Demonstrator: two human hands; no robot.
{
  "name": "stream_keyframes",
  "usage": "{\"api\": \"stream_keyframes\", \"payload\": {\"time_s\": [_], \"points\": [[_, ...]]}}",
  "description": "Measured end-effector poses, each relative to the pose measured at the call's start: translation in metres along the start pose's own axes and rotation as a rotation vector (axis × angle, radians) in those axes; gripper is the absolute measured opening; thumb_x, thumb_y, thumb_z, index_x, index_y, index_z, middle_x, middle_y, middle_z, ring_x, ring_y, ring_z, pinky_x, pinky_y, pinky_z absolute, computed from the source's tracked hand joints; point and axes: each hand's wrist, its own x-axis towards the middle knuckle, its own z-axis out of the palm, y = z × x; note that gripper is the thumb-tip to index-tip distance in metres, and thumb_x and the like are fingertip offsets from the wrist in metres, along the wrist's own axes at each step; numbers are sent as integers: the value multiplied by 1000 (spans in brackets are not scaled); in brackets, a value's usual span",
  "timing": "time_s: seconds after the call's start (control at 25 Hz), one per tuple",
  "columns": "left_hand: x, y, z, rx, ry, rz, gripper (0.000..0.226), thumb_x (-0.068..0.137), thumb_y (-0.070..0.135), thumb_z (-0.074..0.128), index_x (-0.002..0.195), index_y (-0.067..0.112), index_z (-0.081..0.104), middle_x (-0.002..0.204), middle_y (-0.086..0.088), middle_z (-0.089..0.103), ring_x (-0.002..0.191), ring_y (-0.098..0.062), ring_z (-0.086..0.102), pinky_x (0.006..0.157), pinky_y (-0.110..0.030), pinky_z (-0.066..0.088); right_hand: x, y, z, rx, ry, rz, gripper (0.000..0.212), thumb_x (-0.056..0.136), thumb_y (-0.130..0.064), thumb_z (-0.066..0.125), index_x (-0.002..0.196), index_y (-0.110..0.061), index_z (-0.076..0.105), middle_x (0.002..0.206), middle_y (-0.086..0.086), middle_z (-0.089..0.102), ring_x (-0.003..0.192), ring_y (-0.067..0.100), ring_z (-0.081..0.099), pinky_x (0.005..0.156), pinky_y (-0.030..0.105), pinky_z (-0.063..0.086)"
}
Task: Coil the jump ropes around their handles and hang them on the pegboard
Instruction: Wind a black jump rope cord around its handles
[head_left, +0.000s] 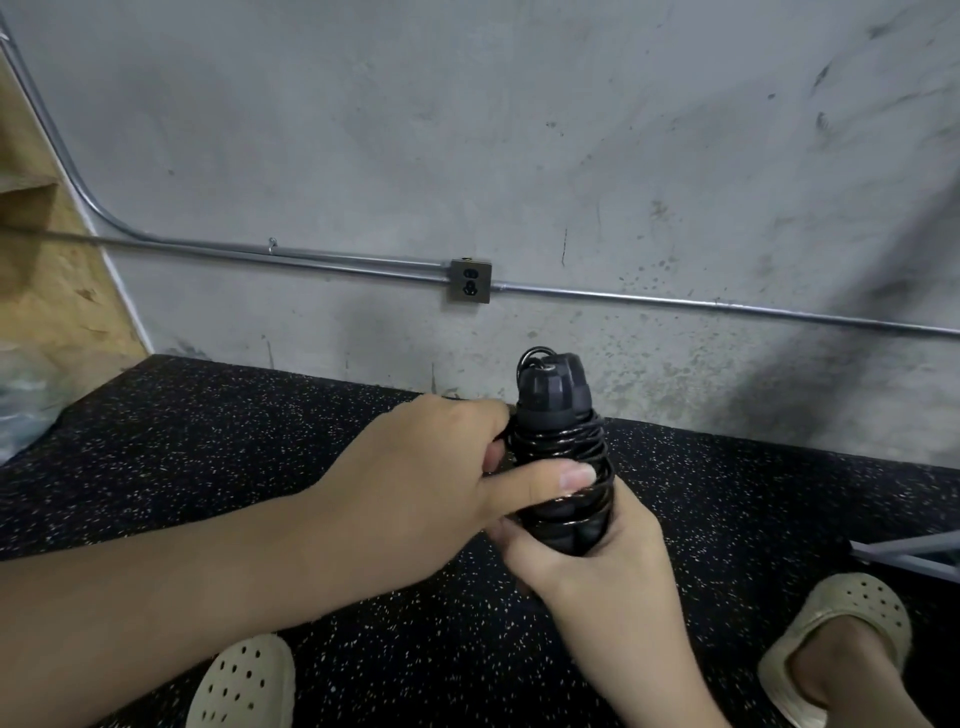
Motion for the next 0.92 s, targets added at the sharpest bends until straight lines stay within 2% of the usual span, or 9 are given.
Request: {"api": "stream_keyframes", "payload": {"time_s": [0.12, 0.2, 0.24, 0.36, 0.4, 0.48, 0.6, 0.76, 0.92], "points": [[4, -11, -5, -186, -28, 42, 62, 81, 82, 49, 85, 22, 64, 62, 6, 55, 53, -7, 49, 53, -28, 42, 6, -7, -13, 449, -406, 189, 28, 73, -17, 86, 97, -9, 73, 82, 23, 70, 65, 27, 63, 64, 34, 54], [2, -10, -6, -361, -132, 71, 51, 85, 72, 54, 103, 27, 69, 72, 1, 66, 63, -13, 62, 65, -39, 53, 6, -7, -20, 692, -623, 268, 41, 75, -20, 85, 109, -2, 70, 80, 21, 64, 65, 26, 59, 63, 35, 52], [1, -9, -7, -401, -168, 90, 46, 86, 69, 56, 107, 30, 68, 76, 0, 70, 67, -16, 66, 69, -42, 55, 6, -6, -22, 710, -653, 274, 40, 76, -18, 84, 108, 0, 69, 74, 16, 59, 61, 23, 55, 59, 34, 50], [1, -9, -10, -297, -206, 45, 58, 78, 86, 53, 101, 34, 68, 83, 6, 73, 75, -17, 69, 77, -45, 59, 8, -3, -25, 488, -545, 185, 24, 74, -13, 80, 93, -4, 70, 63, 11, 50, 53, 20, 44, 51, 32, 43], [2, -12, -13, -189, -197, -15, 72, 68, 97, 48, 89, 30, 66, 75, 11, 70, 67, -11, 65, 72, -38, 58, 9, -3, -26, 375, -490, 132, 20, 74, -14, 79, 89, -6, 70, 63, 12, 50, 52, 21, 43, 52, 32, 42], [3, -17, -19, 9, -172, -146, 88, 51, 107, 41, 68, 22, 53, 56, 14, 51, 51, -7, 47, 58, -28, 44, 11, -3, -29, 177, -377, 70, 12, 74, -17, 77, 83, -12, 70, 60, 11, 50, 53, 23, 43, 55, 35, 40], [2, -13, -21, 107, -90, -158, 84, 53, 103, 48, 59, 20, 38, 49, 13, 35, 47, -7, 36, 54, -28, 33, 11, -1, -30, 23, -246, 66, 12, 73, -20, 72, 69, -14, 62, 57, 10, 48, 57, 23, 40, 58, 40, 35], [1, -5, -17, 175, 21, -98, 77, 69, 92, 54, 59, 17, 35, 47, 9, 34, 45, -10, 33, 51, -27, 29, 12, -1, -23, -9, -79, 93, 24, 68, -20, 72, 60, -15, 50, 54, 7, 44, 54, 18, 36, 50, 29, 31], [-3, 7, -7, 199, 43, -88, 62, 81, 77, 57, 63, 21, 40, 49, 8, 40, 48, -8, 38, 52, -24, 27, 12, 0, -12, 11, 8, 121, 37, 82, 5, 70, 60, -14, 47, 49, 0, 42, 46, 14, 33, 43, 23, 28]]}}
